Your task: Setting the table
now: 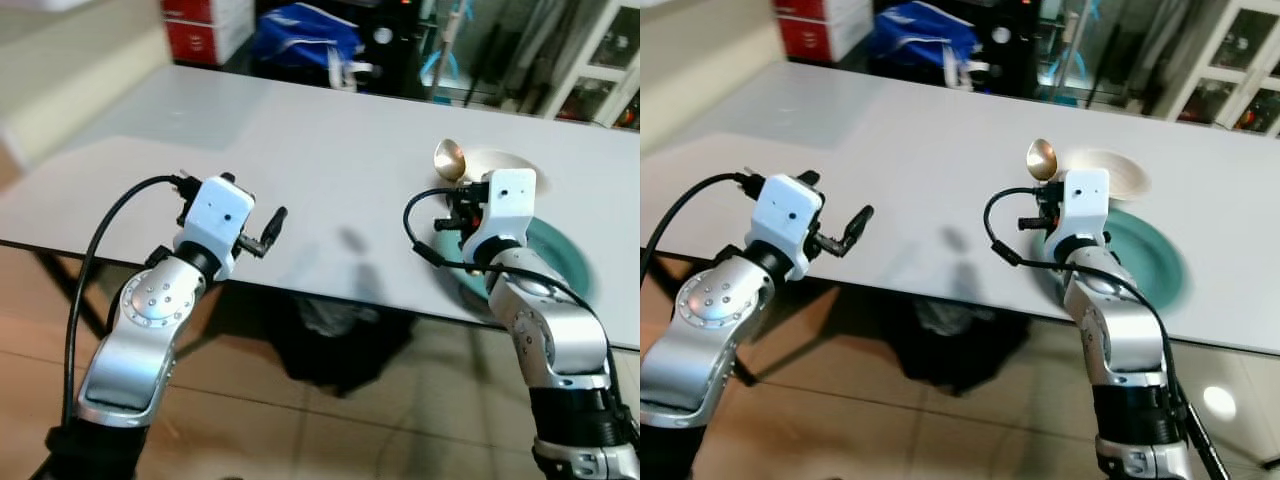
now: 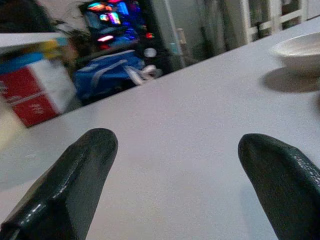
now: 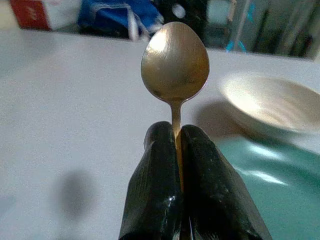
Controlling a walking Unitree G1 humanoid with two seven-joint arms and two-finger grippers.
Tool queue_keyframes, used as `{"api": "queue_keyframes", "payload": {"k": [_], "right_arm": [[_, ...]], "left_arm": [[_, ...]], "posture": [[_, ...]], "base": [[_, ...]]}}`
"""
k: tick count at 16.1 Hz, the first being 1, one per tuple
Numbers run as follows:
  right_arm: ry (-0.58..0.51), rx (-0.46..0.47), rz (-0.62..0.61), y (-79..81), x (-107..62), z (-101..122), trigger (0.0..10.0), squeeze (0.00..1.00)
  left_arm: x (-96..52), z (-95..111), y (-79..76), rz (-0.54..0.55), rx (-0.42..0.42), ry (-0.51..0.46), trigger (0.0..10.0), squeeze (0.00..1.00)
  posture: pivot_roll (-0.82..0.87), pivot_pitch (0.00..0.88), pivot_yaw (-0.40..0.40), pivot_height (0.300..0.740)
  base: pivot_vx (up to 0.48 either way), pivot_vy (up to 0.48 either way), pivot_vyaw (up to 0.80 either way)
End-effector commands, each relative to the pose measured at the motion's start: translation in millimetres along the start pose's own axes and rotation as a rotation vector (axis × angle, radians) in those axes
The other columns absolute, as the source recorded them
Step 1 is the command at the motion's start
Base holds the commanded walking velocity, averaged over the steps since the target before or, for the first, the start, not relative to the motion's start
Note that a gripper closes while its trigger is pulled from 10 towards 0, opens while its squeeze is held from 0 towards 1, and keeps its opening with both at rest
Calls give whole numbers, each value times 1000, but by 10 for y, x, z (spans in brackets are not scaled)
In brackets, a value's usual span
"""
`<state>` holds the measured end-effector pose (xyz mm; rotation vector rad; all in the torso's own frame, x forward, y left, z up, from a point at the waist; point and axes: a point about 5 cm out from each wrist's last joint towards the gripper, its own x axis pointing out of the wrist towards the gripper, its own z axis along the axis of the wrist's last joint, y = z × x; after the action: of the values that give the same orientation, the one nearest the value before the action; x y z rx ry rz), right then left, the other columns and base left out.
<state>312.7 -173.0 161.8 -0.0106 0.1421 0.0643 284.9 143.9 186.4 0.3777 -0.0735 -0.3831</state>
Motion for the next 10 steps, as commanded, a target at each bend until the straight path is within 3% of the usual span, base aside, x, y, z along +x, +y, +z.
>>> {"api": "queue_keyframes", "payload": {"k": [1,10], "right_arm": [[-8,-1,-2,-14,-1,36,10000,0],[10,-30,27,24,-9,-12,10000,0]], "left_arm": [[0,15,-18,-4,11,-3,10000,0],[-27,-5,-10,15,8,6,10000,0]], "posture": [[-1,0,-52,740],[-2,0,-54,740]], "base": [[0,-480,0],[0,-480,0]]}}
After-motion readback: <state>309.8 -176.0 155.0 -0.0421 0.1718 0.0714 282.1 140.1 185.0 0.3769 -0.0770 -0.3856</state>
